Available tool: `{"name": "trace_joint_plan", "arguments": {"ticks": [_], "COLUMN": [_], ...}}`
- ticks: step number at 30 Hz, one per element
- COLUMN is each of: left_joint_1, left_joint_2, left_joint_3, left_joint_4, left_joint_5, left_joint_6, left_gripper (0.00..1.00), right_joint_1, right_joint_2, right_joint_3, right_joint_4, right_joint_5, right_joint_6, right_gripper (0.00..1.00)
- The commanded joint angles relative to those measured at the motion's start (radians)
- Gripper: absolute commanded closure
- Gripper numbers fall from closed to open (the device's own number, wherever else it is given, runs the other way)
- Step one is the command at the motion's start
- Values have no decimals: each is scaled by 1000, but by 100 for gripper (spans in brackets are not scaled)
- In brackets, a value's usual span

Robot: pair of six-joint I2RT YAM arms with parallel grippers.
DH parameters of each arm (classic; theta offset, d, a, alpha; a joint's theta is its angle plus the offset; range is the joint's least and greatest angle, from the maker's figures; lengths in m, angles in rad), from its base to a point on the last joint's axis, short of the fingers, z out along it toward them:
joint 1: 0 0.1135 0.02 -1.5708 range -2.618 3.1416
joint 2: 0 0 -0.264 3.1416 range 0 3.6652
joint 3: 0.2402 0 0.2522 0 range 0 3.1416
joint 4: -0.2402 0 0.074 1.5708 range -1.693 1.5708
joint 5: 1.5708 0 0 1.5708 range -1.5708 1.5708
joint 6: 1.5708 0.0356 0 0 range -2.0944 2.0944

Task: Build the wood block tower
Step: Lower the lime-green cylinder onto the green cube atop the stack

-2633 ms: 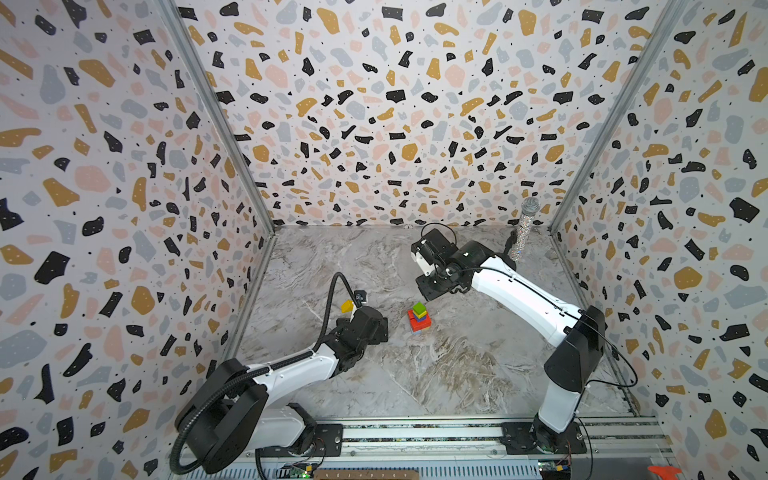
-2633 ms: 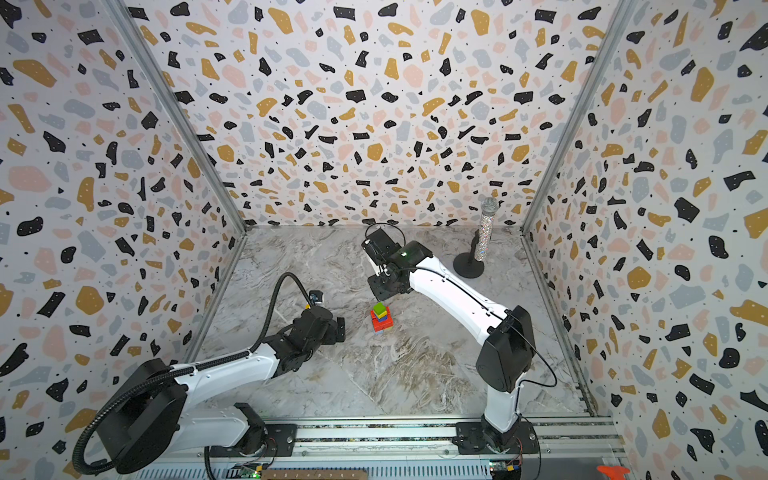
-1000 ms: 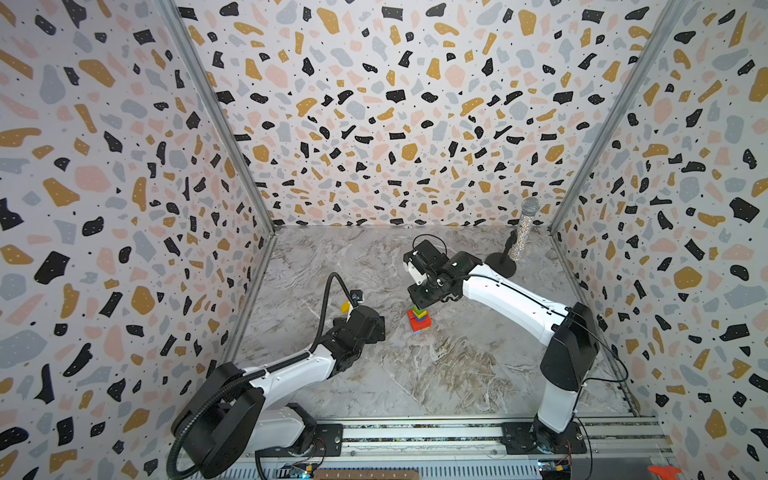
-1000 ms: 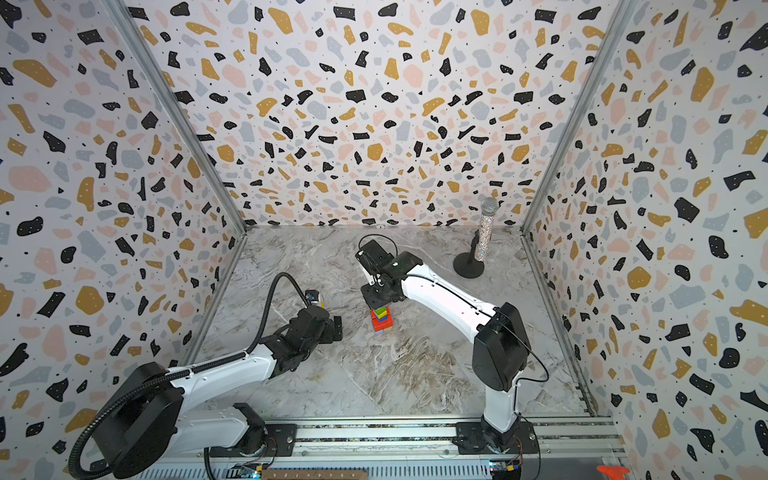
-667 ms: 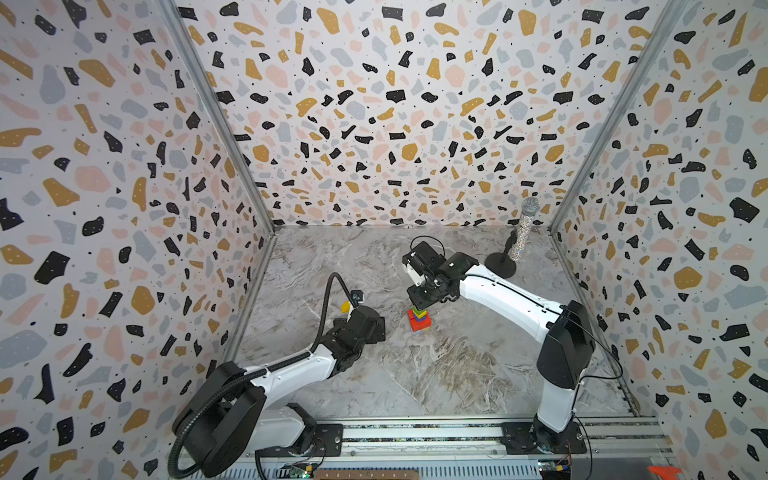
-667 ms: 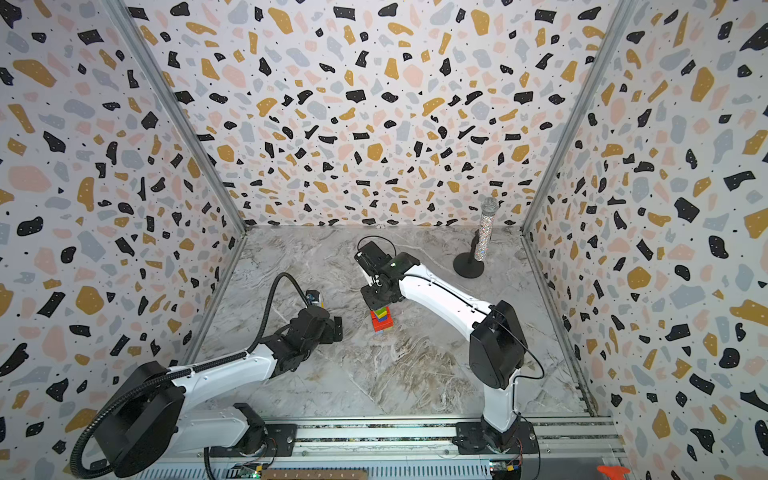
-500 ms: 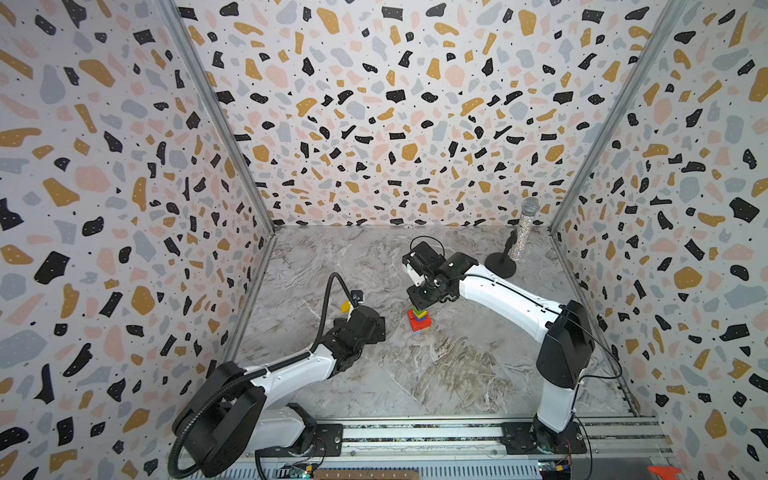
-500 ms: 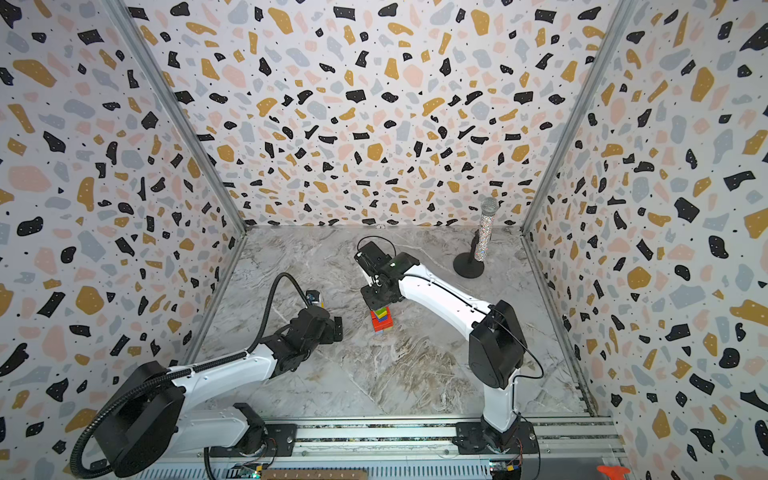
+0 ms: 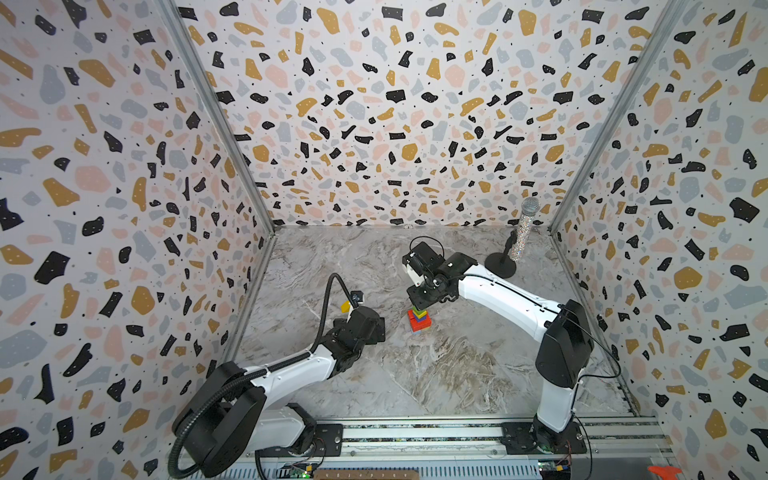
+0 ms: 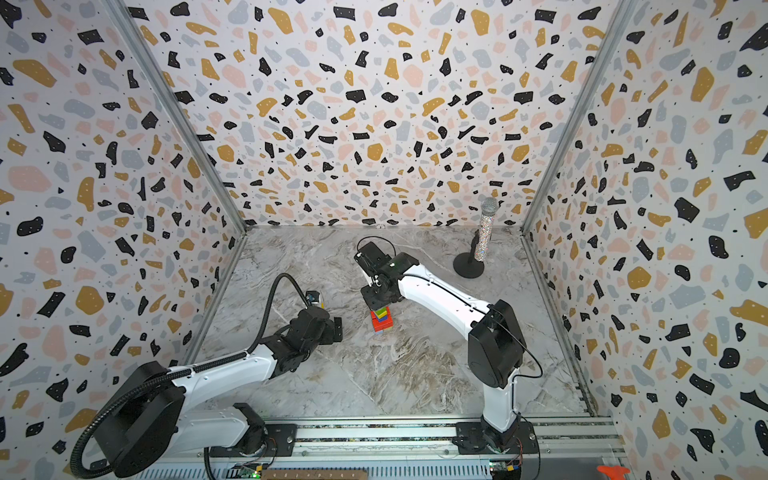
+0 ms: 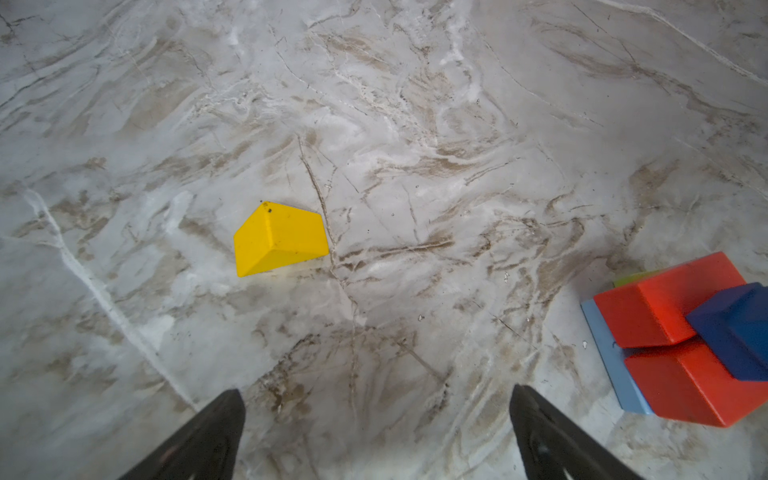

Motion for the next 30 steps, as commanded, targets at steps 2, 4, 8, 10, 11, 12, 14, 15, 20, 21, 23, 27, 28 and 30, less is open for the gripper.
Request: {"name": "trace_joint_plan", "arguments": {"ticks": [2,4,8,10,11,12,14,15,20,21,23,27,28,30], "left_joint_1": [6,6,6,6,6,6,6,7,7,7,7,10,16,28], "left_joint_2": [-20,-22,-19,-19,-20,-21,-19,-19,-19,-20,-20,-20,-20,-27], "left_joint_3": [-18,-20,-19,-18,-18,-19,-18,-18,-18,-18,-18,-21,-20,-18], "left_joint_4": [32,33,33,32,32,31,31,32,32,32,32,28,23,14], "left_joint_5": [1,1,1,1,1,1,1,1,1,1,-1,-32,-41,-51], "left_joint_6": [5,6,5,6,6,6,5,6,5,7,6,-6,-14,-21], "left_gripper": [0,0,0,0,0,0,0,0,0,0,0,0,0,0], "right_joint_1": [-4,-4,-4,-4,-4,-4,-4,-4,-4,-3,-4,0,0,-1], "right_joint_2": [-8,-8,-4,-4,-4,-5,-5,-5,-9,-10,-14,-27,-35,-51], "right_joint_3": [4,4,3,3,3,3,3,3,6,9,18,31,33,33], "right_joint_4": [3,2,1,1,1,1,1,1,-1,-3,-5,-8,-5,5], "right_joint_5": [12,12,12,10,11,10,8,7,9,9,9,12,17,22], "right_joint_6": [-8,-7,-6,-7,-7,-6,-6,-6,-5,-5,-6,-7,-8,-9], "right_gripper": [65,65,64,64,63,63,62,61,58,57,56,55,54,53]}}
